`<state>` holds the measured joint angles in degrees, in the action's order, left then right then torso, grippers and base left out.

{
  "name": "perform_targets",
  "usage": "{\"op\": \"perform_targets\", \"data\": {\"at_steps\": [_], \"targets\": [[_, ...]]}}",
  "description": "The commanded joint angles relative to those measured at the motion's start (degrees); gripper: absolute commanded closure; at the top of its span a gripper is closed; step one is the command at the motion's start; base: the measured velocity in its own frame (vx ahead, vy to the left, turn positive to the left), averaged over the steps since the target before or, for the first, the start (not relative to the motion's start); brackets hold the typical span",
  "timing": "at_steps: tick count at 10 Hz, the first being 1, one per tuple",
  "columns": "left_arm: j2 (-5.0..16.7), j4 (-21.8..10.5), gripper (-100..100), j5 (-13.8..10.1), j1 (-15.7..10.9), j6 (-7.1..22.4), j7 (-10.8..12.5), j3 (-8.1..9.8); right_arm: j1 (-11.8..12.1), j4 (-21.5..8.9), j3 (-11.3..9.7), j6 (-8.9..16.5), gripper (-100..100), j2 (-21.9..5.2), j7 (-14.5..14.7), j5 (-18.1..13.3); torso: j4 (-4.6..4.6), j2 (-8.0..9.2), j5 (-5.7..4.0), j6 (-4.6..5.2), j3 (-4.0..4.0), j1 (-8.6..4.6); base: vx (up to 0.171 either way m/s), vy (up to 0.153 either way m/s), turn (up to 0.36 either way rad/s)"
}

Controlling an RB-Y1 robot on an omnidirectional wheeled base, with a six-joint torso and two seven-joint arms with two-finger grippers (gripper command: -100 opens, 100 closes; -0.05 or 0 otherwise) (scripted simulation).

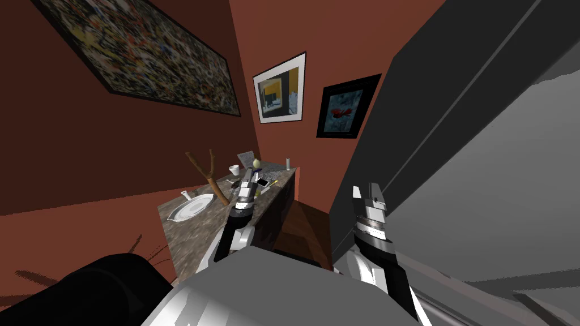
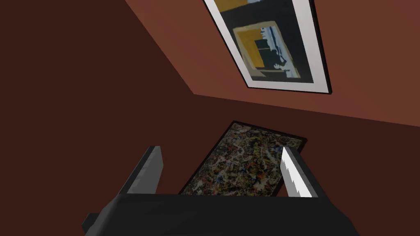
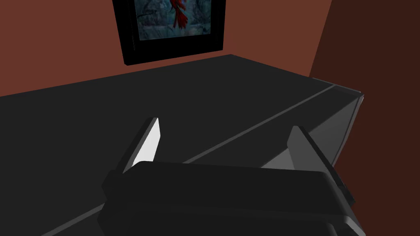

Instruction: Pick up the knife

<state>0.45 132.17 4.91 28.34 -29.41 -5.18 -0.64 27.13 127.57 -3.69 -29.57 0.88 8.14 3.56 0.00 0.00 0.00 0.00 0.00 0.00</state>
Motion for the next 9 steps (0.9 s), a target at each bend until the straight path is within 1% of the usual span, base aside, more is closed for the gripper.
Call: {"op": "perform_targets", "data": {"at_steps": [1, 5, 6, 7, 8, 9], "targets": [[2.1, -0.2, -100, -0.1, -0.4, 2.4, 0.6, 0.17, 0.0, 0.0, 0.0, 0.0, 0, 0.0, 0.0, 0.0, 0.0, 0.0, 0.0, 0.0, 0.0, 0.0, 0.029, -0.027, 0.007], [5.3, -0.5, -100, -0.4, -2.0, 9.3, 2.7, 0.73, 0.0, 0.0, 0.0, 0.0, 0, 0.0, 0.0, 0.0, -0.07, -0.3, -0.05, 0.0, -0.17, -0.2, 0.071, -0.058, 0.013], [5.3, -0.5, -100, -0.4, -2.0, 10.5, 2.7, 0.73, 0.0, 0.0, 0.0, 0.0, 0, 0.0, 0.0, 0.0, -0.07, -0.33, -0.05, 0.0, -0.19, -0.24, 0.061, -0.047, 0.009], [5.9, -0.6, -100, -0.4, -2.5, 12.4, 3.4, 0.92, 0.0, 0.0, 0.0, 0.0, 0, 0.0, 0.0, 0.0, -0.07, -0.27, -0.05, 0.0, -0.16, -0.19, 0.047, -0.049, 0.008], [5.9, -0.6, -100, -0.4, -2.5, 13.3, 3.4, 0.92, 0.0, 0.0, 0.0, 0.0, 0, 0.0, 0.0, 0.0, -0.05, -0.22, -0.04, 0.0, -0.13, -0.19, 0.04, -0.046, 0.006], [6.4, -0.7, -100, -0.5, -3.0, 15.0, 4.1, 1.13, 0.0, 0.0, 0.0, 0.0, 0, 0.0, 0.0, 0.0, -0.04, -0.18, -0.04, 0.0, -0.11, -0.18, 0.058, -0.049, 0.011]]}}
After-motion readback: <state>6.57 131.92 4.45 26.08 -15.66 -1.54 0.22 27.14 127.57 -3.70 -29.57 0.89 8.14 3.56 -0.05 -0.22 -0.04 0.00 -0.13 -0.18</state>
